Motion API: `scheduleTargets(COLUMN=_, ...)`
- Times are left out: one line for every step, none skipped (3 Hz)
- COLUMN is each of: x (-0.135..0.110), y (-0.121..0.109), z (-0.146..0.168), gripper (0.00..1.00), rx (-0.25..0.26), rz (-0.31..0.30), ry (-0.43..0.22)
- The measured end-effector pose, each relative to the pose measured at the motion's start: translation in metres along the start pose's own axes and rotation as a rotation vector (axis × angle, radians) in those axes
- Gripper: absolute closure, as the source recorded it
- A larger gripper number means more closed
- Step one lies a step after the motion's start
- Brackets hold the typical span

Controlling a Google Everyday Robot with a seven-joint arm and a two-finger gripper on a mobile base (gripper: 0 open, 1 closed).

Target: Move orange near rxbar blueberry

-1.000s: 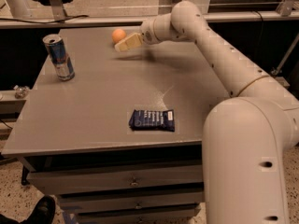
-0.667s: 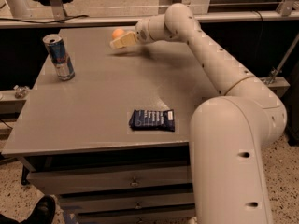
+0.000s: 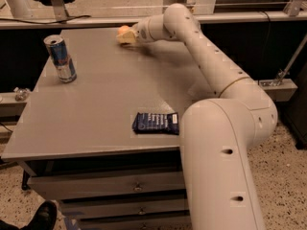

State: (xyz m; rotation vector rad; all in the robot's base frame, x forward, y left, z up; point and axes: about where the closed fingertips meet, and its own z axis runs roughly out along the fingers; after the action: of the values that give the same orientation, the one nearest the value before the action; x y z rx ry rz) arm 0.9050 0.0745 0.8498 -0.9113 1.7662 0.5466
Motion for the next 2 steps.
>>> scheduleTargets(x=0.0016, y=-0.0052, z=-0.0015, gripper=0.63, rx=0.014, rz=0.012, ry=0.012)
scheduleTargets(x=0.0027, y=-0.0064, z=-0.0104, gripper=0.85, rx=0.018, rz=0.022, ry=0.016)
